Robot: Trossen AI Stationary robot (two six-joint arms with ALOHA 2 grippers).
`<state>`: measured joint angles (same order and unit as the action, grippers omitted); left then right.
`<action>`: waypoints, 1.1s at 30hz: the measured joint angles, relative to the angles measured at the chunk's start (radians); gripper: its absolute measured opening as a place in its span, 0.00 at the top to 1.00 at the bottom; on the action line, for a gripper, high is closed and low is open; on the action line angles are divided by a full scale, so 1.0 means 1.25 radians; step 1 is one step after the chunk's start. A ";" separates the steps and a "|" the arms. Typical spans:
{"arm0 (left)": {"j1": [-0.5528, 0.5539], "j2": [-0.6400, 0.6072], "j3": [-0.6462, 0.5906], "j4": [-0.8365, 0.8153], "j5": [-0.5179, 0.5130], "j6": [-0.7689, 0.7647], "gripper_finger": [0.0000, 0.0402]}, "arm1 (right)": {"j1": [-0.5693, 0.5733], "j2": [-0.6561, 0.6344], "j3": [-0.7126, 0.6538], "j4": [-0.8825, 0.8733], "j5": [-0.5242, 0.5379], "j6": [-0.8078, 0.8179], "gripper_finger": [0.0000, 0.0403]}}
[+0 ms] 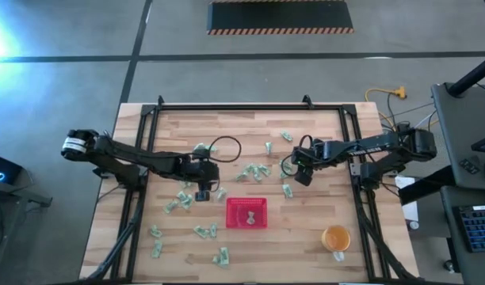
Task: Pick and place Stevia / Truvia into bins
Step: Put the white stevia packet into the red bin
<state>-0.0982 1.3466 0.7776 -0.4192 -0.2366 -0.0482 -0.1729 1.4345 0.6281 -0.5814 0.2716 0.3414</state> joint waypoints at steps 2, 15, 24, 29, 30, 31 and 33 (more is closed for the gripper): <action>0.000 0.010 0.000 0.007 -0.003 0.000 0.61 | -0.008 0.010 0.000 0.007 -0.002 0.000 0.54; 0.000 0.195 0.005 0.081 0.166 -0.017 0.61 | -0.012 0.007 -0.002 0.031 -0.008 0.000 0.63; 0.000 0.172 0.008 0.066 0.181 -0.020 0.61 | -0.012 0.007 -0.002 0.037 -0.009 0.000 0.68; -0.002 0.122 0.003 0.114 0.186 -0.026 0.61 | -0.012 0.006 -0.003 0.038 -0.013 0.000 0.68; -0.002 0.121 0.002 0.136 0.188 -0.026 0.61 | -0.012 0.006 -0.003 0.037 -0.015 0.000 0.68; -0.002 0.121 0.001 0.155 0.189 -0.026 0.61 | -0.012 0.006 -0.003 0.039 -0.015 0.000 0.68; -0.002 0.142 0.001 0.201 0.194 -0.020 0.61 | -0.012 0.006 -0.003 0.040 -0.016 0.000 0.68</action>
<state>-0.1005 1.5243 0.7787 -0.1682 0.0062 -0.0731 -0.1883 1.4422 0.6239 -0.5316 0.2516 0.3408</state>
